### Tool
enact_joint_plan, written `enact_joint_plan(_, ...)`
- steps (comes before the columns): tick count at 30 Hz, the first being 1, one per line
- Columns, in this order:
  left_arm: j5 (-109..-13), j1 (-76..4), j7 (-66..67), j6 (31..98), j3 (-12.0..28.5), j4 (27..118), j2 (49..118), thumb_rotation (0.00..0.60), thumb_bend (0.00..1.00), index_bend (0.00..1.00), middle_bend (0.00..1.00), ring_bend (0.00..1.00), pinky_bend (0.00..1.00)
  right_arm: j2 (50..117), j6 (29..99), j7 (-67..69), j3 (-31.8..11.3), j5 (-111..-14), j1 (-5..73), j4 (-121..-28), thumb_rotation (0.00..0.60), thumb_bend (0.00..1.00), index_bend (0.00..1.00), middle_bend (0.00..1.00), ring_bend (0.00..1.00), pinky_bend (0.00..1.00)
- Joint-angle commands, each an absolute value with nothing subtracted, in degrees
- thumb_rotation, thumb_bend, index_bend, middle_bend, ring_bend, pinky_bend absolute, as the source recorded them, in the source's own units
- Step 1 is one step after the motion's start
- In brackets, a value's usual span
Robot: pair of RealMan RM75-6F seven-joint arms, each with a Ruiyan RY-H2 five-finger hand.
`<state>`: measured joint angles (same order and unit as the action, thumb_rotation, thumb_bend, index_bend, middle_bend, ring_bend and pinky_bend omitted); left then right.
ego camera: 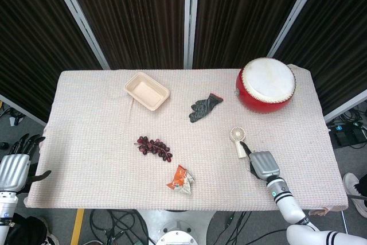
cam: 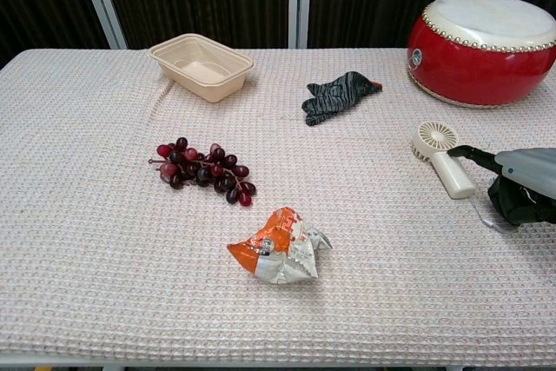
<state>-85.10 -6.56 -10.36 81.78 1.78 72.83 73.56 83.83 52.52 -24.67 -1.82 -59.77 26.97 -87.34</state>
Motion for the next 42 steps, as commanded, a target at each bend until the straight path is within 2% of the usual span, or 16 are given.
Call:
enact_joint_plan(1,-85.1,-6.61,-10.32,81.72,1.79,72.87,73.59,0.6,0.0,0.15,0.11,0.01,0.15,83.73,52.39,-24.11,-1.79,-59.72,27.11,-87.19,0.6,1.0,0.0,0.79,0.74,0.77)
enact_joint_plan(9,-85.25,-6.72,-9.97,82.03,1.97,73.34,73.42,0.6,0.0,0.16,0.11,0.01,0.15,81.84,55.66,-20.85,-2.65,-62.93,26.4,-89.03,0.6,1.0,0.0,0.79,0.74,0.77)
enact_joint_plan(18,-85.53,-6.9,-8.3,82.62,2.23,75.4,72.68,0.6,0.0,0.16,0.11,0.01,0.15,75.76,64.86,-14.75,-4.25,-71.56,23.56,-94.98,0.6,1.0,0.0,0.79,0.74,0.77)
enact_joint_plan(22,-85.8,-6.94,-7.28,82.87,2.17,76.59,72.31,0.6,0.0,0.15,0.11,0.01,0.15,73.26,72.47,-11.62,-3.02,-77.99,19.91,-96.2,0.6,1.0,0.0,0.79,0.74,0.77)
enact_joint_plan(26,-85.91,-6.89,-6.31,83.25,2.23,77.74,72.03,0.6,0.0,0.15,0.11,0.01,0.15,73.06,81.72,-8.39,-1.48,-85.22,15.78,-92.7,0.6,1.0,0.0,0.77,0.73,0.76)
enact_joint_plan(27,-85.91,-6.86,-6.14,83.35,2.25,78.0,71.96,0.6,0.0,0.15,0.11,0.01,0.15,73.22,83.58,-7.61,-1.07,-86.61,14.88,-91.43,0.6,0.98,0.0,0.75,0.7,0.75)
enact_joint_plan(29,-86.05,-6.77,-5.72,83.59,2.18,78.53,71.8,0.6,0.0,0.15,0.11,0.01,0.15,73.47,86.65,-6.14,0.11,-89.21,13.09,-88.2,0.6,0.88,0.0,0.68,0.63,0.72)
enact_joint_plan(30,-86.12,-6.72,-5.53,83.69,2.13,78.74,71.75,0.6,0.0,0.15,0.11,0.01,0.15,73.39,87.23,-5.58,0.72,-89.81,12.43,-87.03,0.6,0.73,0.0,0.6,0.53,0.67)
enact_joint_plan(32,-86.32,-6.61,-5.12,83.95,2.0,79.27,71.69,0.6,0.0,0.16,0.11,0.01,0.15,72.75,87.47,-4.33,2.07,-90.17,11.06,-85.17,0.6,0.48,0.0,0.41,0.3,0.46)
enact_joint_plan(33,-86.4,-6.57,-4.93,84.04,1.95,79.5,71.67,0.6,0.0,0.15,0.11,0.01,0.15,72.62,88.0,-4.39,2.12,-90.02,10.45,-84.31,0.6,0.3,0.0,0.25,0.14,0.25)
enact_joint_plan(34,-86.49,-6.52,-4.68,84.11,1.87,79.79,71.63,0.6,0.0,0.15,0.11,0.01,0.15,72.77,89.01,-4.41,1.89,-89.81,9.69,-83.13,0.6,0.15,0.0,0.11,0.03,0.09)
enact_joint_plan(35,-86.58,-6.51,-4.48,84.16,1.82,79.98,71.6,0.6,0.0,0.15,0.11,0.01,0.15,72.91,89.52,-3.54,1.74,-89.59,9.2,-82.55,0.6,0.08,0.0,0.05,0.0,0.02)
enact_joint_plan(36,-86.66,-6.51,-4.27,84.21,1.79,80.16,71.59,0.6,0.0,0.15,0.11,0.01,0.15,72.92,89.81,-2.12,1.62,-89.39,8.83,-82.28,0.6,0.02,0.0,0.0,0.0,0.0)
enact_joint_plan(37,-86.76,-6.5,-4.08,84.33,1.78,80.39,71.54,0.6,0.0,0.15,0.11,0.01,0.15,72.75,89.98,-0.55,1.44,-89.18,8.49,-81.95,0.6,0.0,0.0,0.0,0.0,0.0)
enact_joint_plan(42,-87.09,-6.49,-3.82,84.89,1.91,81.16,71.36,0.6,0.0,0.15,0.11,0.01,0.15,72.66,90.04,-0.15,0.46,-88.58,7.91,-81.24,0.6,0.0,0.0,0.0,0.0,0.0)
